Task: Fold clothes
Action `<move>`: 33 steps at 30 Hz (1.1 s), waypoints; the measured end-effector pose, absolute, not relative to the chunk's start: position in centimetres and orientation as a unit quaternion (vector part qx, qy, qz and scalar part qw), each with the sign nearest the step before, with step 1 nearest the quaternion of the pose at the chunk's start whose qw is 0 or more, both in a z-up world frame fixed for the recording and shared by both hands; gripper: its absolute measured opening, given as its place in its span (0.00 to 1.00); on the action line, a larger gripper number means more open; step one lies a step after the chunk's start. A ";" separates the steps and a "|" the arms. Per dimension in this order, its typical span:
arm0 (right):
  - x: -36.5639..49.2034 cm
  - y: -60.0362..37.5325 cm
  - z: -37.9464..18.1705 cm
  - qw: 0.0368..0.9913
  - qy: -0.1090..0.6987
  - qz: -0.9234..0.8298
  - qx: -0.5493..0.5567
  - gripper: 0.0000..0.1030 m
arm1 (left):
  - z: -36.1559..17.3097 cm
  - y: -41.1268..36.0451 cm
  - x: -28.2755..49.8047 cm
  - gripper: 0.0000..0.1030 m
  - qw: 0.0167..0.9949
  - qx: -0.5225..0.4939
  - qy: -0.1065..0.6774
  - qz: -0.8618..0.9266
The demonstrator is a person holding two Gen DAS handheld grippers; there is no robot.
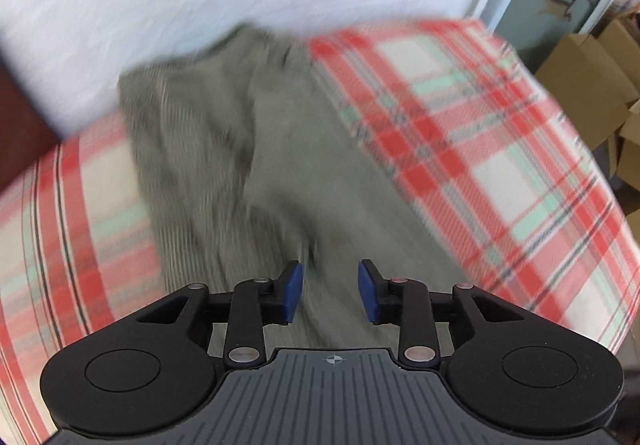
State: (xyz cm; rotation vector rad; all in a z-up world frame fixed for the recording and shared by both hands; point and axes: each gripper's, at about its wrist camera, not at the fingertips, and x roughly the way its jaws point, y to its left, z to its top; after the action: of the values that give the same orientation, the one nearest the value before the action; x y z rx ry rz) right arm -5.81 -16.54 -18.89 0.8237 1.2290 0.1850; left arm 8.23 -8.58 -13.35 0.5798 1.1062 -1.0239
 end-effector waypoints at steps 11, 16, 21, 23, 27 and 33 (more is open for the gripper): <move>-6.9 -13.8 -17.8 0.745 0.591 0.161 0.265 0.35 | -17.2 -2.4 1.7 0.46 0.648 0.242 0.535 -0.484; -6.5 -13.6 -17.1 0.725 0.579 0.192 0.318 0.07 | -17.6 -0.8 0.0 0.47 0.636 0.245 0.543 -0.490; -7.0 -15.5 -15.8 0.664 0.530 0.267 0.455 0.06 | -17.1 0.9 0.6 0.50 0.645 0.228 0.544 -0.486; -7.1 -16.0 -17.0 0.683 0.570 0.201 0.409 0.06 | -17.3 1.3 1.0 0.51 0.647 0.224 0.548 -0.481; -7.5 -15.9 -18.9 0.703 0.613 0.120 0.339 0.09 | -17.9 1.2 1.2 0.51 0.645 0.224 0.553 -0.478; -8.1 -15.1 -18.7 0.721 0.613 0.129 0.295 0.23 | -19.1 0.1 0.9 0.57 0.629 0.190 0.572 -0.490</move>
State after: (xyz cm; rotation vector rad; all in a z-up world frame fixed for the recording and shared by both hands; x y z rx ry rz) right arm -8.13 -15.13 -18.71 0.6520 1.3551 0.2854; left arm 0.88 0.12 -19.15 0.4362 1.3103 -1.1230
